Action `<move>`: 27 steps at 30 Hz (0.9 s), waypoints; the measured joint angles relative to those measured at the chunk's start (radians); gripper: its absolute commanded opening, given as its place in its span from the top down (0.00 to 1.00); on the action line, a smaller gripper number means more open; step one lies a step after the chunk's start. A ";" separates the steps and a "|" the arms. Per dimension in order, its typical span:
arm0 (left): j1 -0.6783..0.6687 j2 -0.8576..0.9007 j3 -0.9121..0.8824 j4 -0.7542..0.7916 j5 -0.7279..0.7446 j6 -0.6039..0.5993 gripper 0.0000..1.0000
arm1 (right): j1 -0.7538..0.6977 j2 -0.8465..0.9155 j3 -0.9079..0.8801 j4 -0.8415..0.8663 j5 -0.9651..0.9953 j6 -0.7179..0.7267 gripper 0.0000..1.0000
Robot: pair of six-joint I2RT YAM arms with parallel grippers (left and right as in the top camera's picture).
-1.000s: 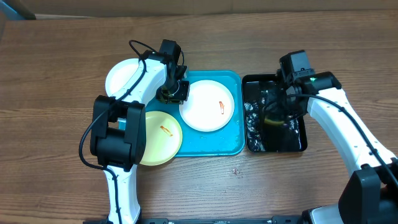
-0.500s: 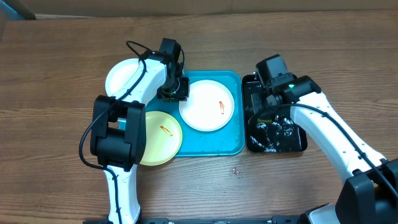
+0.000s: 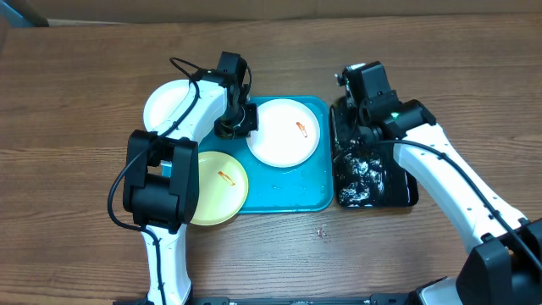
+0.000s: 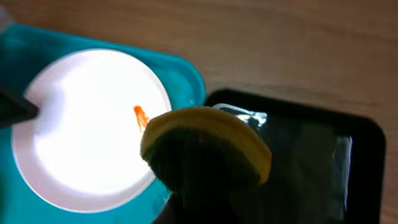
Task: Clean dirty plates on tray and stack at the side
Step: 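Wipe the held white plate with the sponge in the right gripper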
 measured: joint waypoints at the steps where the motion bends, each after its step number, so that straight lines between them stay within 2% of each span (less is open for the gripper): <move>1: 0.000 0.000 0.000 -0.003 0.000 -0.001 0.96 | 0.006 0.002 0.000 0.018 -0.002 -0.006 0.96; 7: 0.000 0.000 0.000 -0.008 0.000 -0.003 0.96 | 0.049 0.078 0.003 0.124 -0.008 -0.033 0.96; 16: 0.000 0.000 0.000 -0.009 0.000 -0.003 0.96 | 0.113 0.329 0.006 0.303 0.037 -0.069 0.96; 17: 0.000 0.000 0.000 -0.010 0.000 -0.003 0.96 | 0.117 0.344 0.006 0.318 0.042 -0.074 0.91; 19: 0.000 0.000 0.000 -0.010 0.000 -0.003 0.96 | 0.121 0.367 0.006 0.336 0.048 -0.081 0.73; 20: 0.000 0.000 0.000 -0.010 0.000 -0.003 0.96 | 0.122 0.377 0.006 0.340 0.048 -0.088 0.69; 21: 0.000 0.000 0.000 -0.010 0.000 -0.003 0.96 | 0.125 0.388 0.007 0.341 0.050 -0.090 0.68; 24: 0.000 0.000 0.000 -0.010 0.000 -0.003 0.95 | 0.126 0.411 0.008 0.341 0.056 -0.097 0.96; 27: 0.000 0.000 0.000 -0.010 0.000 -0.003 0.95 | 0.126 0.412 0.008 0.342 0.058 -0.091 0.96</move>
